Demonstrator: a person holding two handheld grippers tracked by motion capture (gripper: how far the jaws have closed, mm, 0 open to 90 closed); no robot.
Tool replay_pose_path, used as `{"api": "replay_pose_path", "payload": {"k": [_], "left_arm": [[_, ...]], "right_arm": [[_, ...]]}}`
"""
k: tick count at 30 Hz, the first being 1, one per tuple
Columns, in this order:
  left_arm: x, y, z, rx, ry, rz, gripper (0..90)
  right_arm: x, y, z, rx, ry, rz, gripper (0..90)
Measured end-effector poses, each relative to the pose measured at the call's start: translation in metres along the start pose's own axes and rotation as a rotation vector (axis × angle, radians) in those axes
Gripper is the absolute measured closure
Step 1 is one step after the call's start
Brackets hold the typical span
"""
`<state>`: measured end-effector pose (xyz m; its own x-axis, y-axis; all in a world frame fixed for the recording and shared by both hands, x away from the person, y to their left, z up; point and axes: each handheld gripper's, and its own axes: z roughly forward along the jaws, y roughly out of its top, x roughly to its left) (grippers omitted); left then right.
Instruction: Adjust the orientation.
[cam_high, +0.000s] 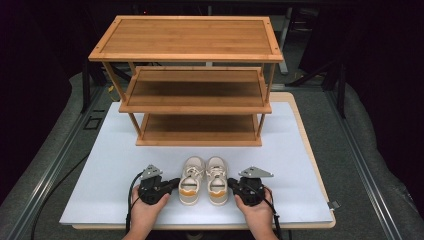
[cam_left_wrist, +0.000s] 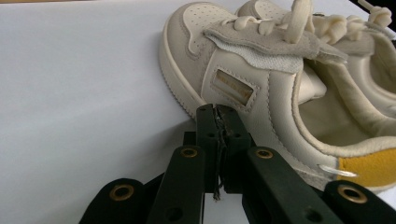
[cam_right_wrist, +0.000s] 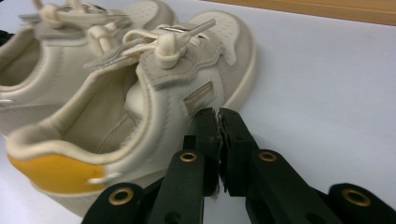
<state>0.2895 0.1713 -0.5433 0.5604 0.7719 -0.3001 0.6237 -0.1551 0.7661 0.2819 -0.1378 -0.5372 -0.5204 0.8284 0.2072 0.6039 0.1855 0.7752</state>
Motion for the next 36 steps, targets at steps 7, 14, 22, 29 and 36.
{"api": "replay_pose_path", "payload": {"k": [7,14,22,29,36], "left_arm": [[0.000,0.000,0.002,0.007,-0.012,0.001,88.2],[0.002,0.006,-0.009,-0.026,0.001,-0.014,82.8],[-0.009,0.015,-0.028,-0.112,-0.012,-0.023,62.9],[-0.020,0.018,-0.016,-0.074,-0.028,-0.004,60.6],[-0.029,0.014,-0.004,-0.046,0.041,0.009,56.7]], "right_arm": [[0.008,0.000,0.009,-0.004,-0.005,-0.005,89.0],[0.004,0.001,0.001,-0.043,-0.045,0.003,75.9],[0.019,0.010,-0.024,-0.151,-0.014,-0.034,61.0],[0.033,0.012,-0.011,-0.110,-0.014,-0.065,57.2],[0.037,0.009,-0.004,-0.092,-0.079,-0.023,54.3]]}}
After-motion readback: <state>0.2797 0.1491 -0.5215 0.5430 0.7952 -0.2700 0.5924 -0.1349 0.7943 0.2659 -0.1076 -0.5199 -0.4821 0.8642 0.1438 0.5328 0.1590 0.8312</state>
